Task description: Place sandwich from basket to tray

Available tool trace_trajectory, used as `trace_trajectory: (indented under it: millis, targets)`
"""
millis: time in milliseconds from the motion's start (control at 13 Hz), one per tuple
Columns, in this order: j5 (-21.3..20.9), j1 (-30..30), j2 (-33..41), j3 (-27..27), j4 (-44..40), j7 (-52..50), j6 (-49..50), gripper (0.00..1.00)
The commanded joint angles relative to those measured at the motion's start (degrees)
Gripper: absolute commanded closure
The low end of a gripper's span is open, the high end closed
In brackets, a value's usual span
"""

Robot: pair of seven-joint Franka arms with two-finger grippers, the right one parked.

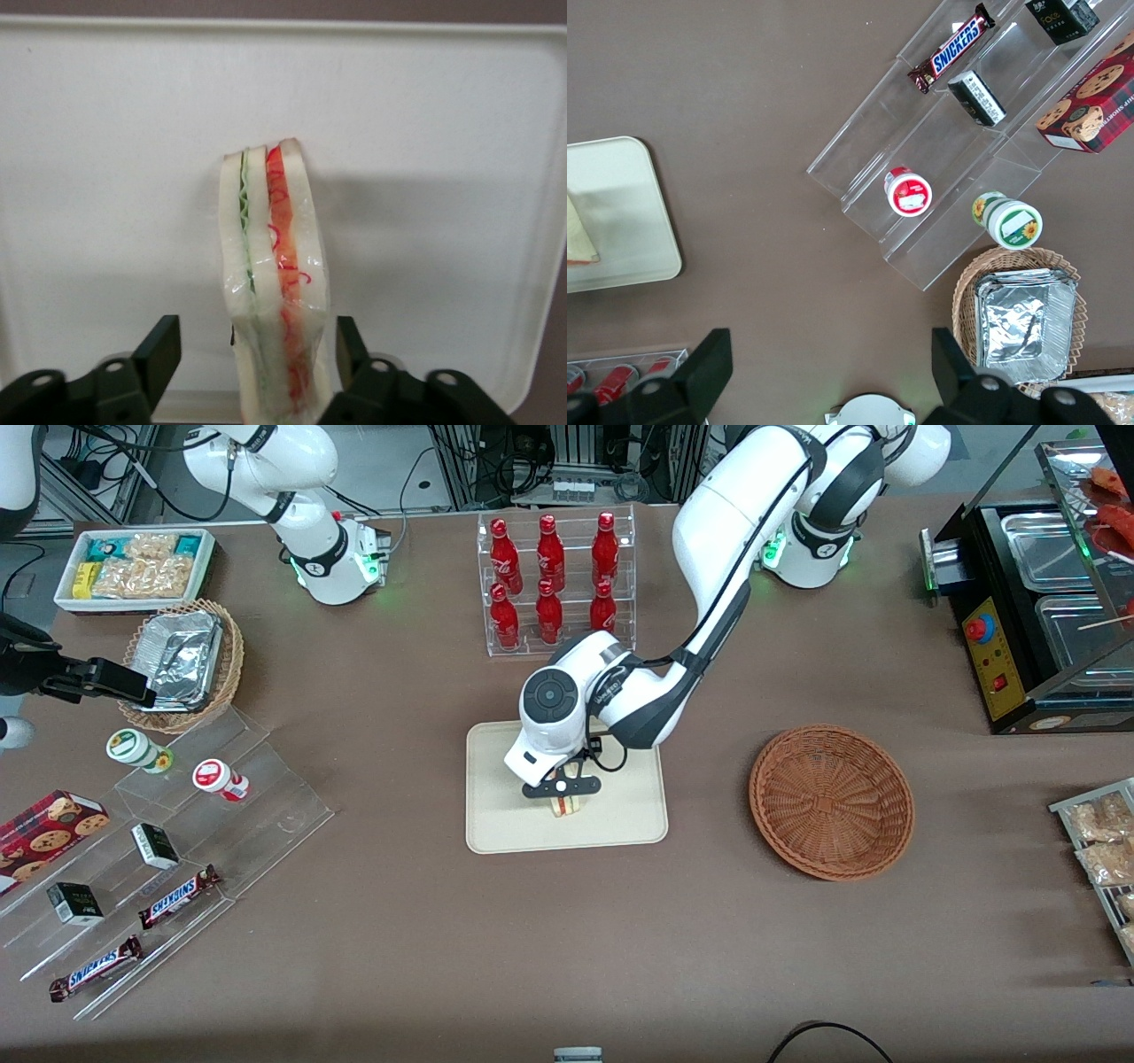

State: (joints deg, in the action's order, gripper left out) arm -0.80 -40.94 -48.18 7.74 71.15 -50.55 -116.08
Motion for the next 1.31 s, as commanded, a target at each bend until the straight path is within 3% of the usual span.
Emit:
trace_trajectory:
  millis: [0, 538, 1231]
  targets:
    - [-1.05, -0.19, 3.61, -0.44, -0.31, -0.78, 2.61, 0.00]
    - [-1.84, 6.83, 14.68, -0.70, 2.14, 1.59, 10.52, 0.00]
    - [-0.79, 23.44, 30.32, -0.62, 19.01, 25.65, 12.10, 0.00]
